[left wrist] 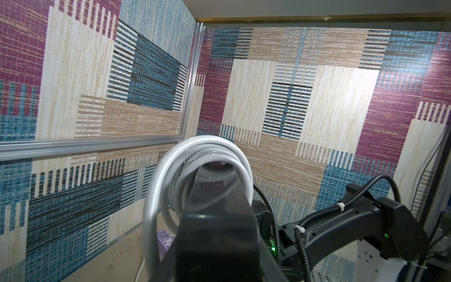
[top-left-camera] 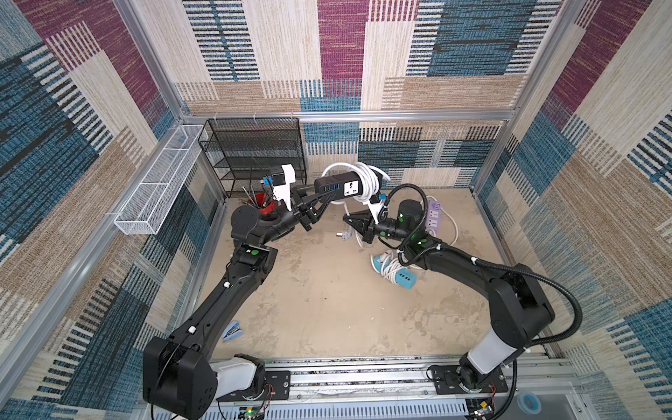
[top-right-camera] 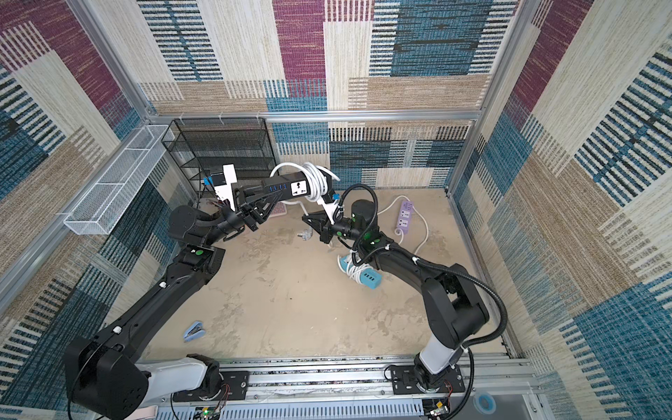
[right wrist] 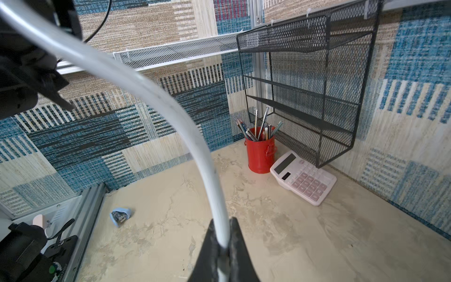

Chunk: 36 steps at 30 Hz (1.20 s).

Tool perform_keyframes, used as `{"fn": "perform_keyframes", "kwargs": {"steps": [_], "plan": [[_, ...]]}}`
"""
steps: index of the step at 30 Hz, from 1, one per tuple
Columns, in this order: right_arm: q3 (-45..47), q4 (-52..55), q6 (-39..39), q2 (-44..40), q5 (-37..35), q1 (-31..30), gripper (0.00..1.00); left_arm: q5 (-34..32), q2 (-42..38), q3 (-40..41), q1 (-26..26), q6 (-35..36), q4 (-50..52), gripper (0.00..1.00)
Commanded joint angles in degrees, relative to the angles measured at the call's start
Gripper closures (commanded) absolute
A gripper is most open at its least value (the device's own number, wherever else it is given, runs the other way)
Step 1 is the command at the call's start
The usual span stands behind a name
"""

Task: Unwrap the cord wrapped around the power strip
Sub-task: Unwrap the power cord from the power strip.

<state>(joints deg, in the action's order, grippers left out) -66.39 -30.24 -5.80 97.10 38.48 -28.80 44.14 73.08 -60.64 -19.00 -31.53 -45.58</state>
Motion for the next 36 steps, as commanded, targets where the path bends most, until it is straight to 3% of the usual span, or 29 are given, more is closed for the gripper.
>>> {"fn": "perform_keyframes", "kwargs": {"steps": [1, 7, 15, 19, 25, 36], "plan": [[-4.53, -5.62, -1.91, 2.84, -0.18, 1.74, 1.0, 1.75, 0.25, -0.71, -1.23, -1.21, -4.62, 1.0], [-15.03, -2.93, -0.89, 4.95, 0.37, 7.07, 1.0, 2.24, 0.98, -0.66, -2.86, -0.39, -3.71, 1.0], [-33.68, 12.49, 8.66, 2.79, -1.9, 11.26, 1.0, 2.14, 2.07, -0.53, -3.57, -0.02, -3.04, 1.0], [-36.92, 17.29, 12.61, -0.99, -4.69, 11.75, 1.0, 1.41, 1.9, -0.26, -3.52, 1.53, -1.68, 1.0], [-31.87, 21.49, 16.7, -11.07, -9.21, 11.84, 1.0, -0.62, 0.36, 0.08, -2.58, 4.18, 0.61, 1.0], [-7.99, 25.14, 18.43, -29.92, -19.78, 11.84, 1.0, -5.19, -4.1, 0.88, 3.65, 7.28, 2.61, 1.0]]}}
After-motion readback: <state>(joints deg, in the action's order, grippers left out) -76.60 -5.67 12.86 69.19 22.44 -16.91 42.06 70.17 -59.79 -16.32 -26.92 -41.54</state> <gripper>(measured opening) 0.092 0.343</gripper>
